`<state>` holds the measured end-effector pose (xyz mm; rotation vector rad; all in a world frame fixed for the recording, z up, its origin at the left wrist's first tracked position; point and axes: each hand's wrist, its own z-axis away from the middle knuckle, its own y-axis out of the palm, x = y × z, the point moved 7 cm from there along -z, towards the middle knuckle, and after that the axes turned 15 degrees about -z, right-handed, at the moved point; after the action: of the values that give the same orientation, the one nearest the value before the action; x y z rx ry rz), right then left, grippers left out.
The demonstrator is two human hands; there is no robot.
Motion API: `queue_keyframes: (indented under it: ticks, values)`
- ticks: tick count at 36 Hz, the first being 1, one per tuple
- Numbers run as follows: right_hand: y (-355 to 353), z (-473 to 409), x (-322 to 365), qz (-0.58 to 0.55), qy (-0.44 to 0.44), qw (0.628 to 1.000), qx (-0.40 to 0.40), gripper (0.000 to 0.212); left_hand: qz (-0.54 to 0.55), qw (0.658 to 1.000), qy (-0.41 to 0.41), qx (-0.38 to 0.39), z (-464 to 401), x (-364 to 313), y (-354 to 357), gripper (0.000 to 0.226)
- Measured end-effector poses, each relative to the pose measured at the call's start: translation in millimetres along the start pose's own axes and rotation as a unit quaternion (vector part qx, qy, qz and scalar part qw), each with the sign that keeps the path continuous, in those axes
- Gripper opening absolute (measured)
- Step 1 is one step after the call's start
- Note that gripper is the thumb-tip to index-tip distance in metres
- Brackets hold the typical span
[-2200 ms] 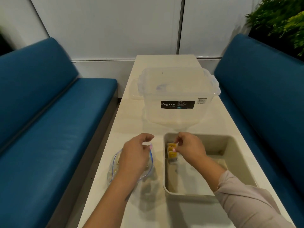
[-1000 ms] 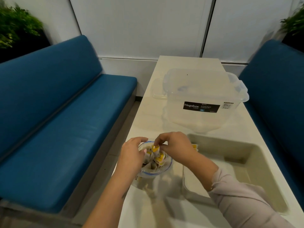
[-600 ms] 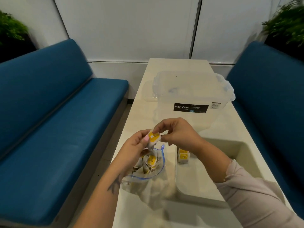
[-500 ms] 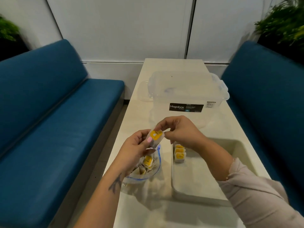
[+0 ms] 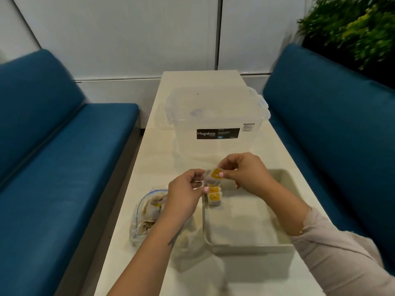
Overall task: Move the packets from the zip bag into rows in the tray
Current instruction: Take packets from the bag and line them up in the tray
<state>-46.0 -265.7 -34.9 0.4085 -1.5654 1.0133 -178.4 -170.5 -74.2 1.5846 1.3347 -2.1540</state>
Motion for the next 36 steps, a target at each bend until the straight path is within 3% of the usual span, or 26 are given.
queue_keyframes:
  ticks: [5,12,23,36]
  values:
    - [-0.1,-1.3,-27.5,0.081,0.048,0.995,0.014,0.007,-0.087,0.996,-0.002,0.015,1.1,5.5,4.6,0.049]
    - [23.3,-0.3,-64.8,0.186,0.106,0.975,0.055,0.006,-0.124,0.992,-0.014,0.029,5.1,13.6,9.2,0.048]
    - [44.2,-3.4,-76.3,0.281,0.110,0.952,0.061,0.014,-0.146,0.988,-0.017,0.040,4.6,12.9,12.6,0.049]
    - [52.5,-4.6,-82.6,0.277,0.107,0.953,0.066,0.013,-0.137,0.989,-0.025,0.043,6.1,11.5,12.5,0.048]
